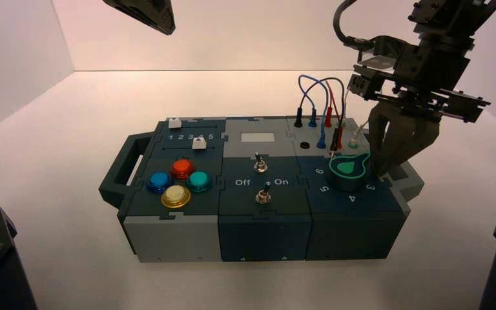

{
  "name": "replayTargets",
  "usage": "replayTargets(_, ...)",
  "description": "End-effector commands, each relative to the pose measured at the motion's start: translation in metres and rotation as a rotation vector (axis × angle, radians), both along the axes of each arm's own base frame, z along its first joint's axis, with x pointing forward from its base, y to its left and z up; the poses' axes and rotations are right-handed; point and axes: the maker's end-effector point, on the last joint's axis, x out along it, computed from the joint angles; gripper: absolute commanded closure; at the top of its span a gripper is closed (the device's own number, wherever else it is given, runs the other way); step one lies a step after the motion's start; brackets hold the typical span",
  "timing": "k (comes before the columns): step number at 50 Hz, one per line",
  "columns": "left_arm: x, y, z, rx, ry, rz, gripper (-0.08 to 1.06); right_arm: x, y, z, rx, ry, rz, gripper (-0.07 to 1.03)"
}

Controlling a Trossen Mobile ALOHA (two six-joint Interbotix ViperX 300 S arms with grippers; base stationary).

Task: Turn the knob to position 1.

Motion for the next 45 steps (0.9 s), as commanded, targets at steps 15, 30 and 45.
replayTargets(15,0.005,-0.005,0.015,-0.026,-0.036,-0.005,1.01,0.021,0.010,0.007,0.018,-0.048,0.009,0.99)
replayTargets(30,0.005,-0.004,0.013,-0.022,-0.034,-0.005,1.01,0.027,0.015,0.010,0.025,-0.054,0.013,0.99)
replayTargets(45,0.005,-0.004,0.013,-0.022,-0.036,-0.006,1.01,0.032,0.020,0.011,0.028,-0.055,0.024,0.99)
